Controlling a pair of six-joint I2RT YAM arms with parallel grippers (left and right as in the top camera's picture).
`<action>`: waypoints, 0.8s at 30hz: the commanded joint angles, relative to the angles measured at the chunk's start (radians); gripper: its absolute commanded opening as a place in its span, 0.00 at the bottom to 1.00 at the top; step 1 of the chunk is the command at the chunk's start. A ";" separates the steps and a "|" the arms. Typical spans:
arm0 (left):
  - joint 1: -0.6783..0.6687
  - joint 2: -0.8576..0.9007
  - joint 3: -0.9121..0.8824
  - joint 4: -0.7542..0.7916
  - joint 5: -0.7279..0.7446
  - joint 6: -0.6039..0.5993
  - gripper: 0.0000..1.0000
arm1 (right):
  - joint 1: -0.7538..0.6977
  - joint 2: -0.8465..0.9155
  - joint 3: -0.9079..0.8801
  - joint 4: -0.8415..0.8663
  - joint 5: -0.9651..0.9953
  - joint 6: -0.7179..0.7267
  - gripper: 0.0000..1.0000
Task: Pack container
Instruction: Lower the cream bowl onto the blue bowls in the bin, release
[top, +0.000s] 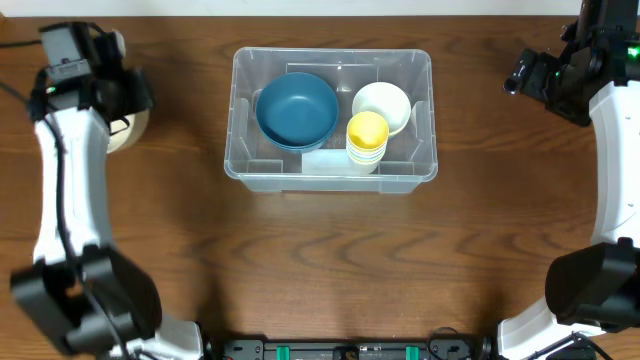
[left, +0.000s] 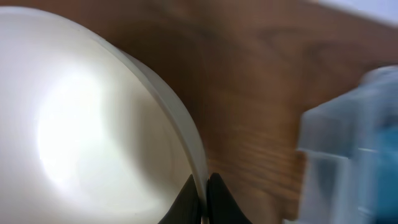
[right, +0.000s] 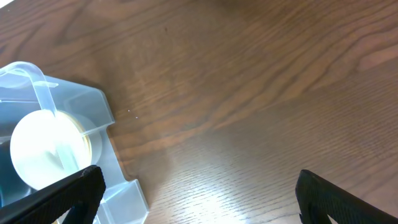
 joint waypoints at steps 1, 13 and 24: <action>-0.011 -0.094 -0.003 -0.024 0.001 -0.008 0.06 | -0.004 -0.015 0.012 -0.002 0.003 0.007 0.99; -0.322 -0.229 -0.003 -0.082 0.004 0.097 0.06 | -0.004 -0.015 0.012 -0.002 0.003 0.006 0.99; -0.614 -0.177 -0.003 -0.074 -0.090 0.256 0.06 | -0.004 -0.015 0.012 -0.002 0.003 0.007 0.99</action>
